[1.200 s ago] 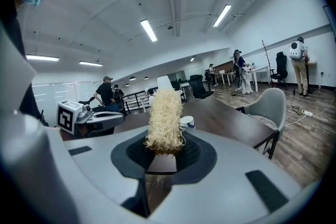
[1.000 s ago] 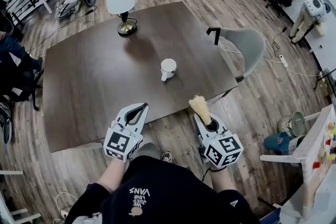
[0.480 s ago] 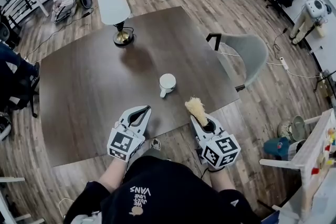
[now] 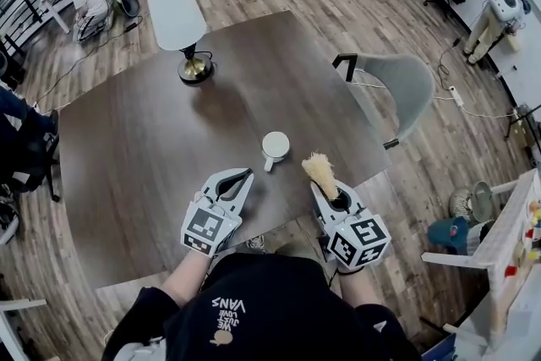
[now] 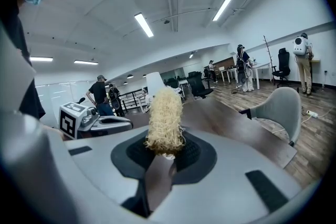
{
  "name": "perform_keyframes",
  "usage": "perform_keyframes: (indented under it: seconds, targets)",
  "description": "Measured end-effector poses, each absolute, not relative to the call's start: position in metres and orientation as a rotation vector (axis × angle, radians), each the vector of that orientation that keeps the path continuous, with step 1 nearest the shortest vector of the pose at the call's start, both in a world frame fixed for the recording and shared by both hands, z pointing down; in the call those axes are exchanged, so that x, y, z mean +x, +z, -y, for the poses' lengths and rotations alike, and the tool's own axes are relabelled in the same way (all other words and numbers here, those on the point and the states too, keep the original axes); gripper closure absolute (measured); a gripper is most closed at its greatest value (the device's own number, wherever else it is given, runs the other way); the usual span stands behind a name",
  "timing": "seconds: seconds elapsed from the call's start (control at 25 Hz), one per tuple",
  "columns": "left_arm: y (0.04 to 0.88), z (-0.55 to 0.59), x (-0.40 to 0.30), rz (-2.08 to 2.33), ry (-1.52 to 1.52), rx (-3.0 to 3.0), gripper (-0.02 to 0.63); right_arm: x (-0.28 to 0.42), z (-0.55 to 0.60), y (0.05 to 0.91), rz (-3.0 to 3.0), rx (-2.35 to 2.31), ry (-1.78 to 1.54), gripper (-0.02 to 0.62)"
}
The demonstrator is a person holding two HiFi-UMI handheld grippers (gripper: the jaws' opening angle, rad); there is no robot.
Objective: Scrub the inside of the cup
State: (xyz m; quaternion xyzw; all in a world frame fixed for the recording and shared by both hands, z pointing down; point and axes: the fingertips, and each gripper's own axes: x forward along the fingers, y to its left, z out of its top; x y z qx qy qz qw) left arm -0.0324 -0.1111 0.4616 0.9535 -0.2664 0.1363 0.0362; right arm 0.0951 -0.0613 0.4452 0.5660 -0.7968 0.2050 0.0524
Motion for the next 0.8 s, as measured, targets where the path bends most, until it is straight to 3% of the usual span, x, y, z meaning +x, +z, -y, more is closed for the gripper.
perform_keyframes:
  seconds: [0.8]
  targets:
    - [0.490, 0.161, -0.008, 1.029, 0.476, 2.799, 0.595, 0.121, 0.132, 0.466, 2.514, 1.463, 0.675, 0.522]
